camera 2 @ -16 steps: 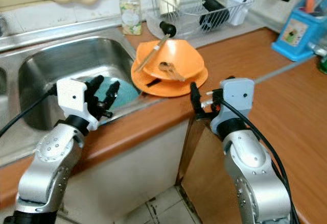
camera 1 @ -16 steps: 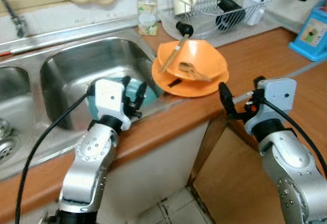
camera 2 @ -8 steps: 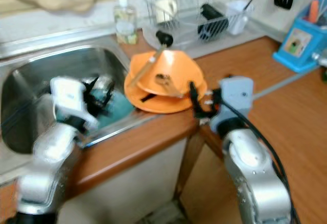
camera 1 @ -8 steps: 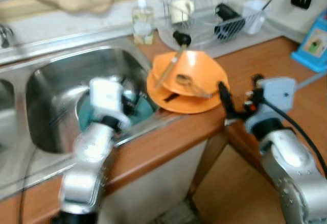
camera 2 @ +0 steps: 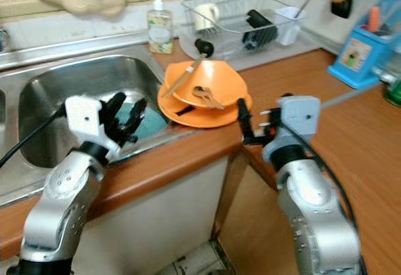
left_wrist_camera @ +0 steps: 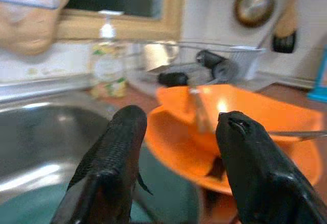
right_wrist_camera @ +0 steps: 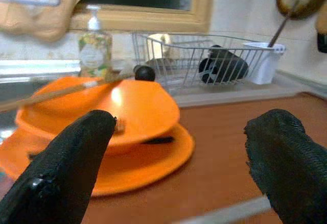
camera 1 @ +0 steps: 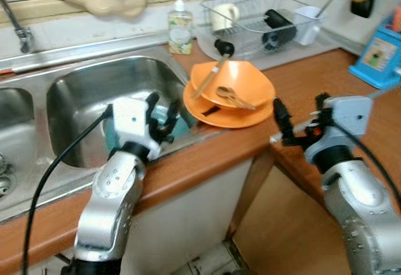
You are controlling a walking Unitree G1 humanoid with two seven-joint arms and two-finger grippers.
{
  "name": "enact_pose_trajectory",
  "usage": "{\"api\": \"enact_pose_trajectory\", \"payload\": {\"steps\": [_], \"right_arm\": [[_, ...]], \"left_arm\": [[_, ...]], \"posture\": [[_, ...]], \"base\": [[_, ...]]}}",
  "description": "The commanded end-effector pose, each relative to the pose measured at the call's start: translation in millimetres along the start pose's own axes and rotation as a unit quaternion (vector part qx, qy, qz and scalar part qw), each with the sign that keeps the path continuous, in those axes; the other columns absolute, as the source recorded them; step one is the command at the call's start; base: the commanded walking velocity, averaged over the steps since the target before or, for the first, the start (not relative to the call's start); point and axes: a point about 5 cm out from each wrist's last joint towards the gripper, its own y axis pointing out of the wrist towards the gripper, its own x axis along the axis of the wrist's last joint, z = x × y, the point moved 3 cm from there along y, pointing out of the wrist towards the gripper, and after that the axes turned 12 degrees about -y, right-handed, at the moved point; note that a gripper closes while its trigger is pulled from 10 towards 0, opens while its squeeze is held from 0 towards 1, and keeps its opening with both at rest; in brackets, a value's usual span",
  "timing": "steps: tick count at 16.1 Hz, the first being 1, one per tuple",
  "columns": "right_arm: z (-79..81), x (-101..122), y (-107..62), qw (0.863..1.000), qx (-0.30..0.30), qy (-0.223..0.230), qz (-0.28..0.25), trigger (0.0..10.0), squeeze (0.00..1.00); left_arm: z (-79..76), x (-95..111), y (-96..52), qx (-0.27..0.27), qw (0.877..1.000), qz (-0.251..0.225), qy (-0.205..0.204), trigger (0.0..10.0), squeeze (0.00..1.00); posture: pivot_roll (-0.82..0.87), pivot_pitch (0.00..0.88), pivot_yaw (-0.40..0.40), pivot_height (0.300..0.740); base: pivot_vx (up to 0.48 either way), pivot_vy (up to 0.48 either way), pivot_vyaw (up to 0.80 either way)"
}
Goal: Kitchen organization
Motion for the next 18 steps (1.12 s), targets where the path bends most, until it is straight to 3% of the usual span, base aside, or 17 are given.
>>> {"api": "enact_pose_trajectory", "payload": {"steps": [1,2,3,4,8,9,11,12,15,16,17,18], "right_arm": [[-6.0,1,0.5,1.000,0.011,0.004,-0.007,10.0,1.00],[-6.2,0,-1.1,0.999,0.040,-0.015,-0.005,10.0,1.00],[-3.3,-2,-4.3,0.995,0.088,-0.041,0.000,10.0,1.00],[3.5,-6,-9.1,0.989,0.136,-0.054,0.012,10.0,1.00],[21.2,-8,-15.3,0.979,0.196,-0.052,0.019,10.0,1.00],[30.9,-10,-17.6,0.972,0.226,-0.057,0.023,10.0,1.00],[36.1,-12,-19.4,0.968,0.243,-0.056,0.027,10.0,1.00],[38.7,-12,-20.0,0.967,0.248,-0.049,0.025,10.0,1.00],[45.1,-13,-18.7,0.968,0.249,-0.040,0.022,10.0,1.00],[47.1,-13,-17.6,0.968,0.247,-0.039,0.022,10.0,1.00],[49.7,-14,-16.6,0.968,0.247,-0.038,0.022,10.0,1.00],[50.3,-14,-16.4,0.968,0.248,-0.038,0.023,10.0,1.00]], "left_arm": [[-1.1,0,3.5,-0.008,1.000,0.001,0.001,10.0,0.91],[-2.5,-2,5.7,-0.019,1.000,0.010,-0.003,10.0,0.32],[-3.3,-4,9.2,-0.031,0.999,0.021,0.006,10.0,0.00],[-1.7,-7,13.2,-0.035,0.999,0.032,0.017,10.0,0.00],[-2.0,-9,17.1,-0.048,0.998,0.040,0.019,10.0,0.00],[-8.3,-16,18.9,-0.081,0.994,0.063,0.031,10.0,0.00],[-10.2,-22,22.2,-0.092,0.991,0.078,0.051,10.0,0.00],[-11.0,-18,26.2,-0.092,0.992,0.066,0.047,8.3,0.00],[-13.5,-16,32.7,-0.097,0.993,0.054,0.044,8.3,0.00],[-15.2,-16,34.5,-0.102,0.992,0.053,0.042,7.3,0.00],[-18.4,-16,37.9,-0.109,0.992,0.051,0.038,5.6,0.00],[-19.7,-15,38.9,-0.114,0.992,0.050,0.035,5.6,0.00]], "posture": [[-0.15,0.000,0.004,0.740],[-0.15,0.000,0.004,0.740],[-0.15,0.000,0.003,0.740],[-0.15,0.000,0.004,0.740],[-0.16,0.000,0.003,0.740],[-0.16,0.000,0.002,0.740],[-0.16,0.000,0.003,0.740],[-0.15,0.000,0.005,0.740],[-0.15,0.000,0.006,0.740],[-0.15,0.000,0.006,0.740],[-0.15,0.000,0.006,0.740],[-0.15,0.000,0.006,0.740]], "base": [[0.000,0.000,0.00],[0.000,0.000,0.00],[0.000,0.000,0.00],[0.000,0.000,0.00],[0.000,0.000,0.00],[0.000,0.000,0.00],[0.000,0.000,0.00],[0.000,0.000,0.00],[0.000,0.000,0.00],[0.000,0.000,0.00],[0.000,0.000,0.00],[0.000,0.000,0.00]]}}
